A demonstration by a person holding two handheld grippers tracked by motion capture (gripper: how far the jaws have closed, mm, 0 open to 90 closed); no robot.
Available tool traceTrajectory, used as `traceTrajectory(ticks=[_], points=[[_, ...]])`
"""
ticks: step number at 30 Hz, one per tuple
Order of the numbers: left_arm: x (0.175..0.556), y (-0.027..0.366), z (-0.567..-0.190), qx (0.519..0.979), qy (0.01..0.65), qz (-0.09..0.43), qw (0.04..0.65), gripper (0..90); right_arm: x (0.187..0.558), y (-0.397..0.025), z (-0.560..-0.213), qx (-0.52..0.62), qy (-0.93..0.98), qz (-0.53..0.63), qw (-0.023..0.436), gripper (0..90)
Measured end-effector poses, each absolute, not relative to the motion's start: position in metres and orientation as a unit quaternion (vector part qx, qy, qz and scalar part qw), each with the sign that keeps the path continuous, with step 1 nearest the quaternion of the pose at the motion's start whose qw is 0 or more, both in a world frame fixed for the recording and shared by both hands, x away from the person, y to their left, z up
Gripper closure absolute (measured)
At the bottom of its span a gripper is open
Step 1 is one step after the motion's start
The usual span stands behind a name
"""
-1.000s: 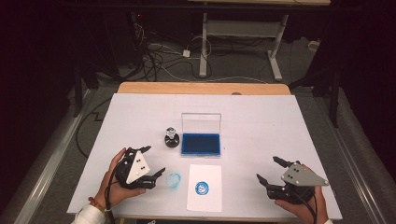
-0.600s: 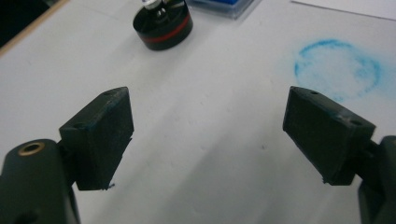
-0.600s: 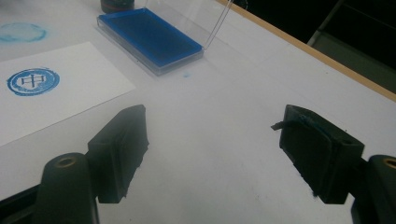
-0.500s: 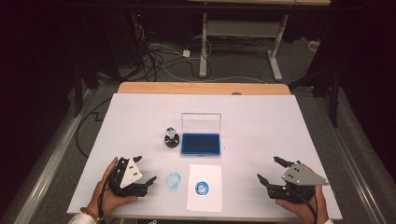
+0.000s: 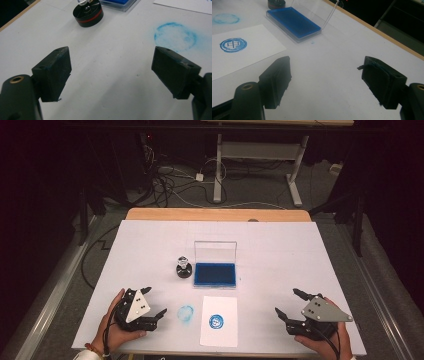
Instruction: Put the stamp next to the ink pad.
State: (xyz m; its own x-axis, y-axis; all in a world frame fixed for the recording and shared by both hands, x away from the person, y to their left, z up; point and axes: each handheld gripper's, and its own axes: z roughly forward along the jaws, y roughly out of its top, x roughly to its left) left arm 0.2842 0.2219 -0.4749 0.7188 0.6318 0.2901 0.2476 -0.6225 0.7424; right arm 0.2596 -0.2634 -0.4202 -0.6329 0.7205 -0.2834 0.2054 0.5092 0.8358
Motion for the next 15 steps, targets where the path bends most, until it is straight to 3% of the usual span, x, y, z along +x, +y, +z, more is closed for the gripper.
traceTrajectory(ticks=[15], points=[[0.2842, 0.2212, -0.4744, 0.86, 0.254, 0.271, 0.35, 16.1, 0.2594, -0.265, -0.4205, 0.29, 0.807, 0.404, 0.319, 23.9]])
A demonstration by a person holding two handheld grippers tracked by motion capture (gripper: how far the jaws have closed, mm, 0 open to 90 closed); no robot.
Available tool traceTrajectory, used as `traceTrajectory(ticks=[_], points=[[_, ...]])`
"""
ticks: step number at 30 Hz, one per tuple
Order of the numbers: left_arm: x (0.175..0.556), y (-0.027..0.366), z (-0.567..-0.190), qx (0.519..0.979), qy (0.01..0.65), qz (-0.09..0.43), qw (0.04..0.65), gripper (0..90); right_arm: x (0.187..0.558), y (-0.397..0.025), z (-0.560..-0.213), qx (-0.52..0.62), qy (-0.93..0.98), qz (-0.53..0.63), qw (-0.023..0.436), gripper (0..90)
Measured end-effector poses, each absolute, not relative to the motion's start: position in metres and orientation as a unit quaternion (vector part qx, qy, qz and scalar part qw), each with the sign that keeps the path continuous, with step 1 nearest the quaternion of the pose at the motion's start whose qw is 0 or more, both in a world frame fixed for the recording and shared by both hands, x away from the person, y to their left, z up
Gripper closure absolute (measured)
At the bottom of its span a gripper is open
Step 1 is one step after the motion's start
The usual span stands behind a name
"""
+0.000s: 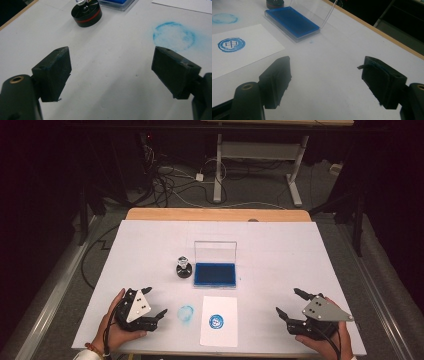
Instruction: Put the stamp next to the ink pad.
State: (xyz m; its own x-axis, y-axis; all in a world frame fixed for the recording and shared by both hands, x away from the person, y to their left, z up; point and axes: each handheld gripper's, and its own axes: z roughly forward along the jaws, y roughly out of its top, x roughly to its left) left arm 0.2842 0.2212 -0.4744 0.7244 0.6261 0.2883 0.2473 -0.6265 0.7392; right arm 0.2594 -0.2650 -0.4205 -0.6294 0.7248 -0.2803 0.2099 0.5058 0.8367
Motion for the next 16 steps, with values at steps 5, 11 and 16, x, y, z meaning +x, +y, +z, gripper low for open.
traceTrajectory(ticks=[5, 11, 16], points=[[0.2852, 0.22, -0.4743, 0.862, 0.251, 0.27, 0.348, 16.0, 0.2595, -0.2659, -0.4208, 0.291, 0.807, 0.403, 0.319, 24.0], [0.2873, 0.2186, -0.474, 0.862, 0.253, 0.269, 0.347, 16.1, 0.2598, -0.2679, -0.4218, 0.293, 0.807, 0.404, 0.318, 23.9], [0.2889, 0.2179, -0.4733, 0.861, 0.258, 0.272, 0.344, 16.1, 0.2599, -0.2698, -0.4216, 0.295, 0.805, 0.406, 0.316, 23.8]])
